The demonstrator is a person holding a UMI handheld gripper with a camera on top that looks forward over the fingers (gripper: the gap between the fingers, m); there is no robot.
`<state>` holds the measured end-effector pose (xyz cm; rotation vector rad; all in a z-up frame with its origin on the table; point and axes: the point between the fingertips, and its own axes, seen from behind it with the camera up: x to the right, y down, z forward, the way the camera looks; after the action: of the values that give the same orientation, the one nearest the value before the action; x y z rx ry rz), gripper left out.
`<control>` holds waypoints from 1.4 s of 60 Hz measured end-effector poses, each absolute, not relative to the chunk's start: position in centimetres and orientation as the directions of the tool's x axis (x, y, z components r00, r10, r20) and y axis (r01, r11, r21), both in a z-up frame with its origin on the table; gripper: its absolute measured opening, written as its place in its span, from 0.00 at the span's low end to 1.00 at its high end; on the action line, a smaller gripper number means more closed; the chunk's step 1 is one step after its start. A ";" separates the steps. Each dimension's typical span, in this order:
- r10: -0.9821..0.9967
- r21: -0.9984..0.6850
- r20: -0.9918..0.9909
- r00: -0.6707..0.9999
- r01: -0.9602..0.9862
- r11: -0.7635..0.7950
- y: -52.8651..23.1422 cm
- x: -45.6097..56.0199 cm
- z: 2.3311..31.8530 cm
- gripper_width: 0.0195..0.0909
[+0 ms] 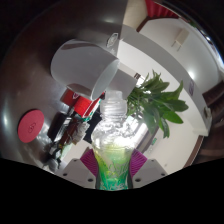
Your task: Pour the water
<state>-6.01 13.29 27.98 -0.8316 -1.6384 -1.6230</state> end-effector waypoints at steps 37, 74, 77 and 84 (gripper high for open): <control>0.092 -0.067 0.994 0.064 0.997 0.032 13.4 -2.2 41.7 0.24; 0.265 -0.967 -0.013 0.964 0.056 -0.248 12.9 -11.7 39.6 0.25; 0.260 -0.974 0.002 0.966 0.060 -0.216 12.8 -13.2 40.5 0.25; 0.251 -0.979 0.050 0.967 0.097 -0.180 12.1 -13.5 40.0 0.25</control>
<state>-13.54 12.11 39.97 -1.7532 -0.2600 0.1400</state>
